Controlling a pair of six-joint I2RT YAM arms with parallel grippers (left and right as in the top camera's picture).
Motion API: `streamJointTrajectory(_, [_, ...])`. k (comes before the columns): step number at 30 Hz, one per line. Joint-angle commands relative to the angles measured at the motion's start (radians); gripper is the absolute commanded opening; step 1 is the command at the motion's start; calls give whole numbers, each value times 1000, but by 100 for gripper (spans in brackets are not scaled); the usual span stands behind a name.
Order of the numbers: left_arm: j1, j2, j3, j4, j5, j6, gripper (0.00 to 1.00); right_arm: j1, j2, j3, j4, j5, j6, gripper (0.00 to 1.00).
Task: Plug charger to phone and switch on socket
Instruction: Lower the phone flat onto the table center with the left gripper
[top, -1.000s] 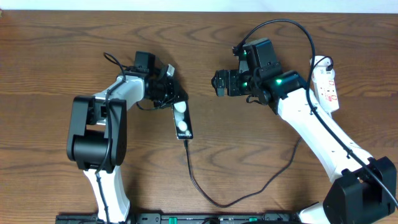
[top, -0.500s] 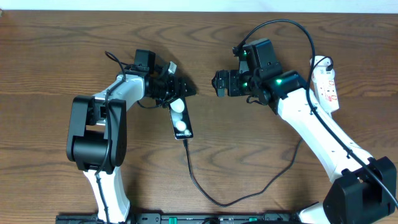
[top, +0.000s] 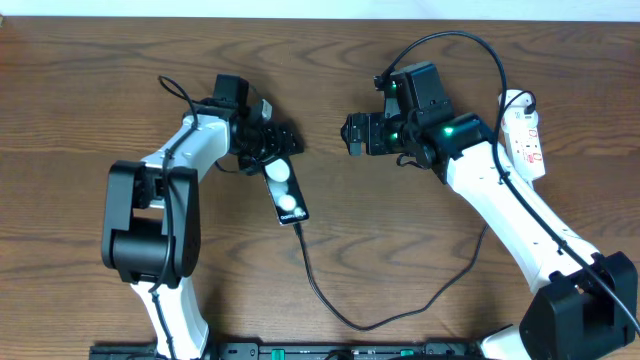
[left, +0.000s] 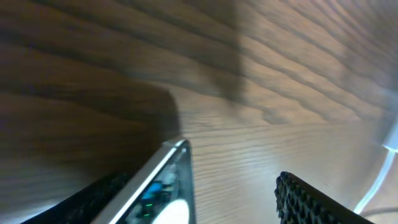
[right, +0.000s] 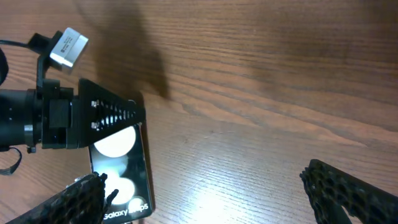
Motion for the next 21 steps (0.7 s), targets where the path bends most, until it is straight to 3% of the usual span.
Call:
streamJointTrajectory(1, [5,61,-40,-44,-261,-6,80,7,-4,14,-1,6,-19,99])
streamJointTrajectory(9, [5,61,-40,-126,-402,-55,81,7,-4,14,-6,6,-19,99])
streamJointTrajectory(10, [5,61,-40,-129,-410,-55,90,7,-4,14,-5,6,-19,99])
streamJointTrajectory(21, [5,61,-40,-143,-424,-55,92,7,-4,14,-8,6,-19,99])
